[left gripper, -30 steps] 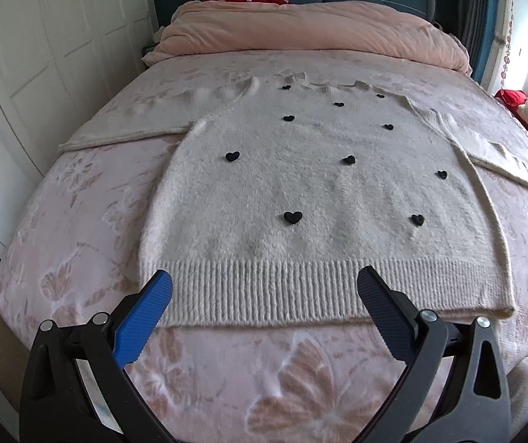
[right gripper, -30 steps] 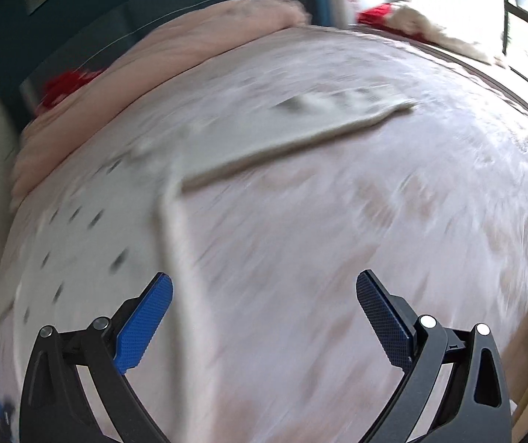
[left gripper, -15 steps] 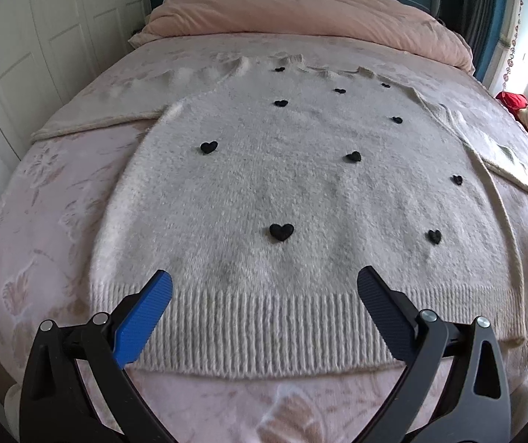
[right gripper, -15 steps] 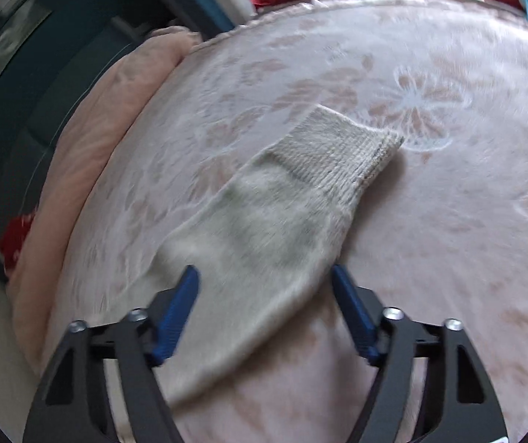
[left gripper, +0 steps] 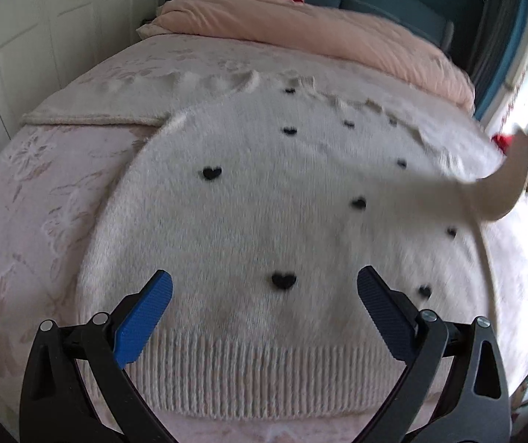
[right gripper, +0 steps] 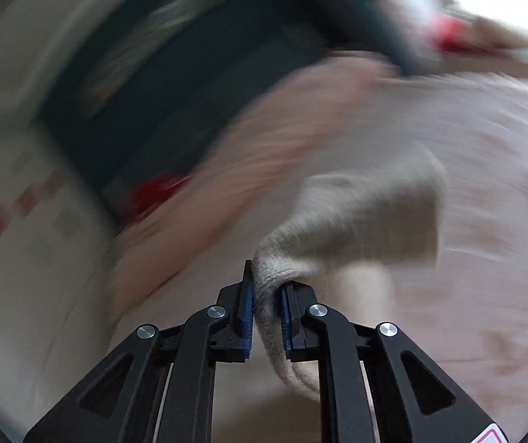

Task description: Fold small clothes

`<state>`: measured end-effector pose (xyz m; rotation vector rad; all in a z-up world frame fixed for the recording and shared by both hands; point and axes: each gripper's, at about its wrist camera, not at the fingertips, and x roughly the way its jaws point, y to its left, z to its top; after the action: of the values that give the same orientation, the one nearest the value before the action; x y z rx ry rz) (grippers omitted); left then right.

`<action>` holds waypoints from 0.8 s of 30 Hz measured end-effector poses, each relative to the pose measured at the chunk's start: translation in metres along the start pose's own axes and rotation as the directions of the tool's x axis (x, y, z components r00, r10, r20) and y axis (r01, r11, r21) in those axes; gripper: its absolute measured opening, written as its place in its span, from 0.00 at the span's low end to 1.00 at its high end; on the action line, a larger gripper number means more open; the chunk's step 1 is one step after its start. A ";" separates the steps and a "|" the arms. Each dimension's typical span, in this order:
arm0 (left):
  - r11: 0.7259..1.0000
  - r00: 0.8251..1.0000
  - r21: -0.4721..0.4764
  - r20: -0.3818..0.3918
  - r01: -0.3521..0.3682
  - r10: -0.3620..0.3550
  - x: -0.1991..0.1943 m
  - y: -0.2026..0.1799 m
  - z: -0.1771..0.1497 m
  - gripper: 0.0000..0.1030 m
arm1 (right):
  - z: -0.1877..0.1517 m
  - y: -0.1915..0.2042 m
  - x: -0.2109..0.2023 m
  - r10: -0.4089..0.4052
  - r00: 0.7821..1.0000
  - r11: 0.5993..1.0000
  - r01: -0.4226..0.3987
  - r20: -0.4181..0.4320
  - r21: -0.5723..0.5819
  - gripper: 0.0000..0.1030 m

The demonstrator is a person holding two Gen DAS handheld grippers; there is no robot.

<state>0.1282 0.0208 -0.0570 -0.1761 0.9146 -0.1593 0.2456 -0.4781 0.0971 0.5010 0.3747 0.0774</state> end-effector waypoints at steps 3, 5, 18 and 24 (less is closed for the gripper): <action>0.997 0.999 -0.059 0.020 0.038 -0.037 -0.001 0.008 0.020 0.95 | -0.040 0.083 0.057 0.133 0.978 0.984 -0.150 -0.160 -0.098 0.31; 0.994 0.998 -0.089 0.017 0.062 -0.060 0.004 0.012 0.034 0.95 | -0.079 0.113 0.097 0.136 0.953 0.976 -0.176 -0.272 -0.128 0.48; 0.911 0.963 -0.339 -0.038 0.237 -0.265 0.160 0.014 0.149 0.95 | -0.178 -0.021 0.045 -0.038 0.948 0.969 0.112 -0.315 0.220 0.52; 0.897 0.976 -0.418 -0.091 0.143 -0.198 0.229 -0.001 0.167 0.67 | -0.183 -0.055 0.054 -0.055 0.957 0.934 0.149 -0.283 0.324 0.52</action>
<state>0.3987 -0.0146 -0.1331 -0.6450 1.0575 -0.1414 0.2270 -0.4345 -0.0955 0.8190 0.6893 -0.0234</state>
